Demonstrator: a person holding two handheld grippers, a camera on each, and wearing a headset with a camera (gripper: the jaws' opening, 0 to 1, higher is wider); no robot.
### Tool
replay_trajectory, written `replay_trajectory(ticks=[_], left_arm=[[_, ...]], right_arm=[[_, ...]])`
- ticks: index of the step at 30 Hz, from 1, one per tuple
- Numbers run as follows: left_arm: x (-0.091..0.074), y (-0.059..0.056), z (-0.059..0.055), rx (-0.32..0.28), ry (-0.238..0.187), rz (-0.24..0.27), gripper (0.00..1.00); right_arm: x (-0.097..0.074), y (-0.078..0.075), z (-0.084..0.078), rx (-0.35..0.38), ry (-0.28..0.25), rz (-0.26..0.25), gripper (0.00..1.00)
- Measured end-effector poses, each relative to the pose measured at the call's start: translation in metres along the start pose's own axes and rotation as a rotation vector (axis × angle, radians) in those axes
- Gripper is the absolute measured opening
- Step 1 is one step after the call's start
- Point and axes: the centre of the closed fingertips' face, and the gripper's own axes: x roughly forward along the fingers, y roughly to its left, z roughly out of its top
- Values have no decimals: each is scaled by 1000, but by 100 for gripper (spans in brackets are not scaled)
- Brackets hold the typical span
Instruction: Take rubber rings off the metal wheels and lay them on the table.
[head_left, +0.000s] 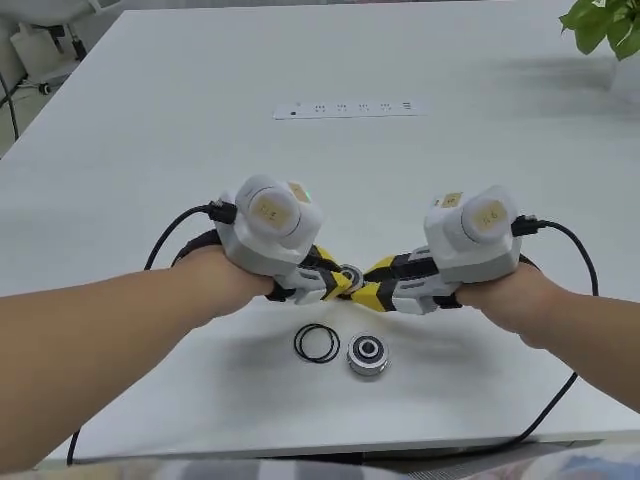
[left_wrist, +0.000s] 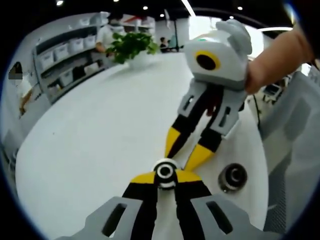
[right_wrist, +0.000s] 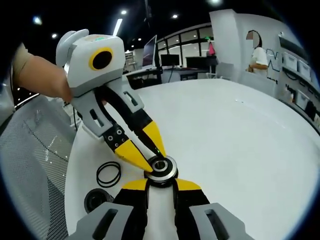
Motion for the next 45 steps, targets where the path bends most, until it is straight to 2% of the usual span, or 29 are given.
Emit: replay_trajectory(ticks=[18,30,34,37,41,45], left_arm=[[1,1,0,-19,1,11,13],[1,2,-1,-32,3,19,13],[1,2,-1,-30,4,24,13],[1,2,-1,-21,7,31,13],[1,2,-1,-20,7,37,12],[1,2,0,-20,5,40,12]], right_arm=[[-2,-2,-2,71,-24,-6,11],[-4,-1,-5,153,-38,-4,0],[-5,-1,-4,222,-55,-7,0],[-6,-2,-4,335,-89,-1,0],[-9,-6,-3,398,-121,-2,0],[-14,-14,-2,466,-162,-33,0]])
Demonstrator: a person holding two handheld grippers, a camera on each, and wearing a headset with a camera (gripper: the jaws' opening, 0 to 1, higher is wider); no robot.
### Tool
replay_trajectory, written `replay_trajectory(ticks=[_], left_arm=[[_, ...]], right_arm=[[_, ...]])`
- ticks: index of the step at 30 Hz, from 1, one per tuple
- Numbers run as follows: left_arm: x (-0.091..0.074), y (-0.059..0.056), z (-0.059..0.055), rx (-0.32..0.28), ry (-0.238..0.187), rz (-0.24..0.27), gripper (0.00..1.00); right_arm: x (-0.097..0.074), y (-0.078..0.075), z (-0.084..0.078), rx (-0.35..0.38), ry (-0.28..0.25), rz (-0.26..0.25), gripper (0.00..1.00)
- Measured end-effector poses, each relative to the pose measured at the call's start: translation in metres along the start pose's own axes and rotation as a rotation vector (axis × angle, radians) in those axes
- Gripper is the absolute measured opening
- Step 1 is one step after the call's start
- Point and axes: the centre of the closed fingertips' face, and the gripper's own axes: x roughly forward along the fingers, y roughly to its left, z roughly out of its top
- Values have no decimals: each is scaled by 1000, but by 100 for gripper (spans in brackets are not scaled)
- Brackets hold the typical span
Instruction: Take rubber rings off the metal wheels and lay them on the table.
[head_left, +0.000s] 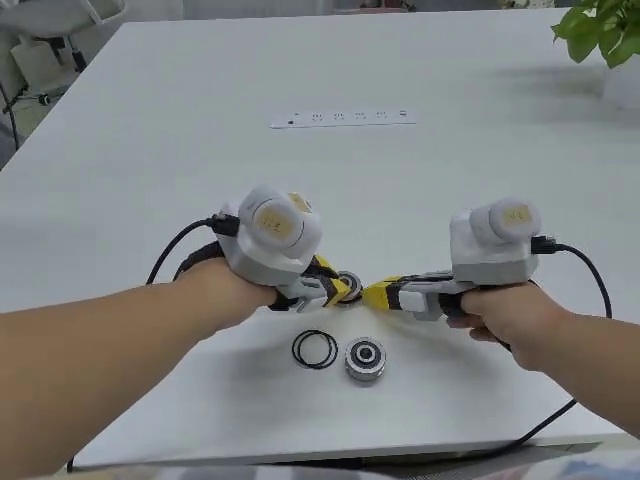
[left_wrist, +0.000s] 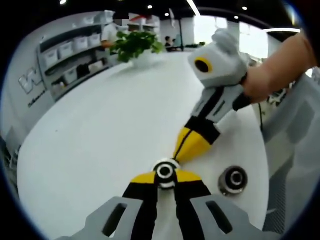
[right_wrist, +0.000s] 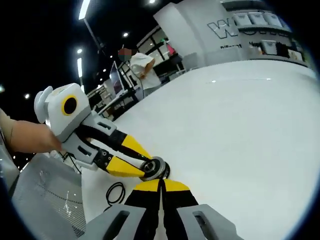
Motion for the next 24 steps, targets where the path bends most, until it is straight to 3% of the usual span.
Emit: replay_trajectory(ticks=[1,5,11,24], left_arm=[[0,-1,0,0,-1,0,12],[1,-3,1,5,0,-2,12],[1,-3,1,4,4,4,12],[1,-3,1,11,7,11,12]], right_arm=[[0,3,3,53,-23,21,0],[1,2,3,34,-19,12,0],[0,5,8,74,-57,37,0],[2,15,9,58,-47,72,0]])
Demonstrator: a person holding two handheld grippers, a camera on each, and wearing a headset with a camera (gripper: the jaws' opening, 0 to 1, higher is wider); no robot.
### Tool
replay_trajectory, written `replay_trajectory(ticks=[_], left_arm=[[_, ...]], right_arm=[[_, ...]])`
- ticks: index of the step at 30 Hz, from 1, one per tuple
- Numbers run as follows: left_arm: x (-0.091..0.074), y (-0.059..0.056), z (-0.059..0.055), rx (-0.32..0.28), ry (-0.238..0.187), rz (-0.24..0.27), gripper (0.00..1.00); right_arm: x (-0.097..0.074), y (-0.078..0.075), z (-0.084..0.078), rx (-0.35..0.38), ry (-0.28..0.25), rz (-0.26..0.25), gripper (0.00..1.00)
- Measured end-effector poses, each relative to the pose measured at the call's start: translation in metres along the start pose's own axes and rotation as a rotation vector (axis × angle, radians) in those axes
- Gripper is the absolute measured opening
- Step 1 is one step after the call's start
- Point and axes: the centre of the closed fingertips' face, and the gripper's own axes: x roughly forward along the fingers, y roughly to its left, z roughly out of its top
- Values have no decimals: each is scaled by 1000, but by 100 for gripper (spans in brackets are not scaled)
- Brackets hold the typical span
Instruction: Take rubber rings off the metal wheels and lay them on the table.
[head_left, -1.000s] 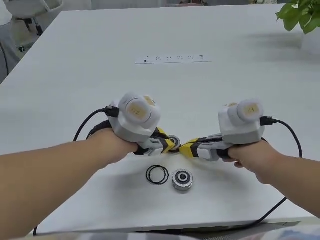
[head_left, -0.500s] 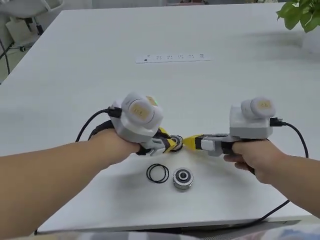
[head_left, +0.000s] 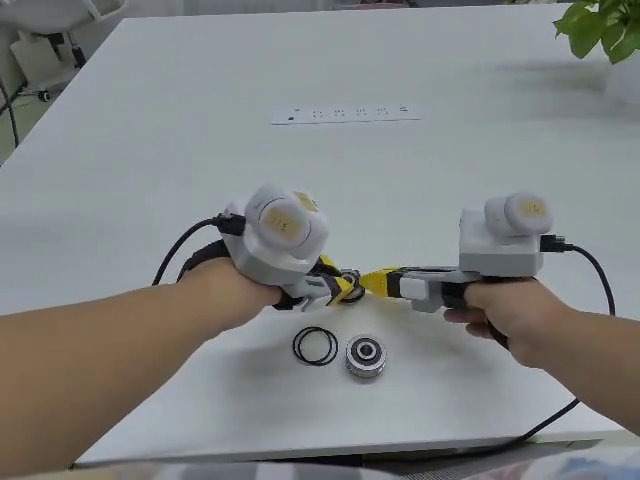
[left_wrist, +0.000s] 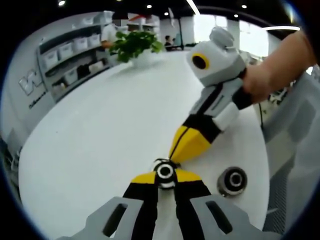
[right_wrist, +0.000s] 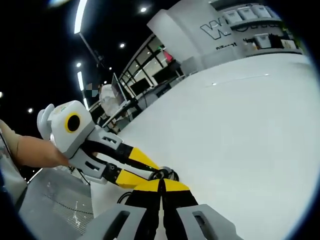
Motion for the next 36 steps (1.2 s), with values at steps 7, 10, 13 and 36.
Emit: replay_trajectory(ticks=[7,10,13,36], left_arm=[[0,-2,0,3,-3,-6,12],[1,-3,0,4,-4,-2,12],[1,-2,0,1,-6,-4,12],[-8,-8,7,48,-37,-39,17]], right_arm=[[1,8,3,17,-22,40,0],[3,23,6,7,-30,74,0],[4,25,6,-2,-18,74,0],[-5,13,9,13,-33,19,0]])
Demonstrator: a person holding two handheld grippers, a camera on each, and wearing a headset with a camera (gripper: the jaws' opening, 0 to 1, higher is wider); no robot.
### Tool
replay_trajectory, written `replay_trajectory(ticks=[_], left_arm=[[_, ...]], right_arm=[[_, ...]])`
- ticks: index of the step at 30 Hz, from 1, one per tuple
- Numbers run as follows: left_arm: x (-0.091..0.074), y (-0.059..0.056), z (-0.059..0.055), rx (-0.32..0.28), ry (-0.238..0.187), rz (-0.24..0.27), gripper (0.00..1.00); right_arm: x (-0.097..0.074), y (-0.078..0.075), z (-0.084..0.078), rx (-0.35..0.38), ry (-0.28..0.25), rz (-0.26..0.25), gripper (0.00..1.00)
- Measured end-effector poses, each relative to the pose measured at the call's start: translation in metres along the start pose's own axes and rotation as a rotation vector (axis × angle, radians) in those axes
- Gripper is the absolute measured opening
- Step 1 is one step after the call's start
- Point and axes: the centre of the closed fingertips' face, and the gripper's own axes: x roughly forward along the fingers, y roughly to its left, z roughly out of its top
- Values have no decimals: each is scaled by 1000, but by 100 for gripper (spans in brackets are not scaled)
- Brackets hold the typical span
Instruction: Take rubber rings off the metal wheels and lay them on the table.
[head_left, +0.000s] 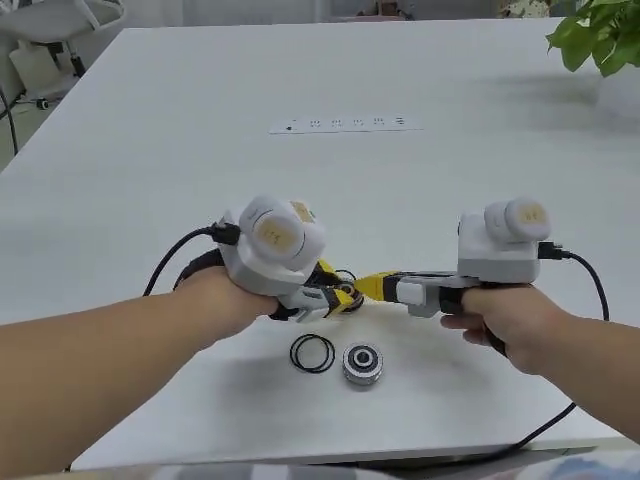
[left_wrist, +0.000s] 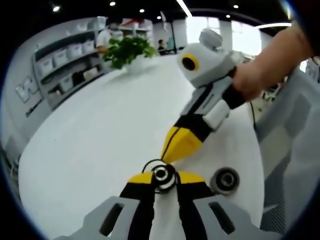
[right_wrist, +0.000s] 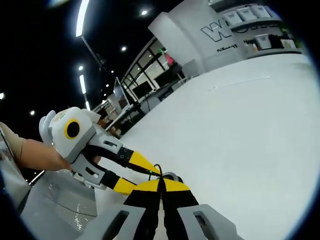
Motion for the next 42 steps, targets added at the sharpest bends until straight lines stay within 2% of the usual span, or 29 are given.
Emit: replay_trajectory(ticks=[4,12,19,24,33,42], left_arm=[[-10,-3,4,-27,-27,-17,19],[-33,-10,9,-42,-69,-32,27],[-54,-13,15,-64,-113,-40,32],[-67,-17,12,-69,-129,-48,38],[-90,-24,5,-91,-157,-51,47],[-105,-26,-6,-118,-166,-43,55]], right_arm=[[-3,0,2,2,-6,2,0],[-7,4,4,9,-17,12,0],[-8,16,6,1,-17,36,0],[-9,24,7,8,-14,58,0],[-5,39,-6,3,52,101,0],[1,52,-26,14,158,136,0]])
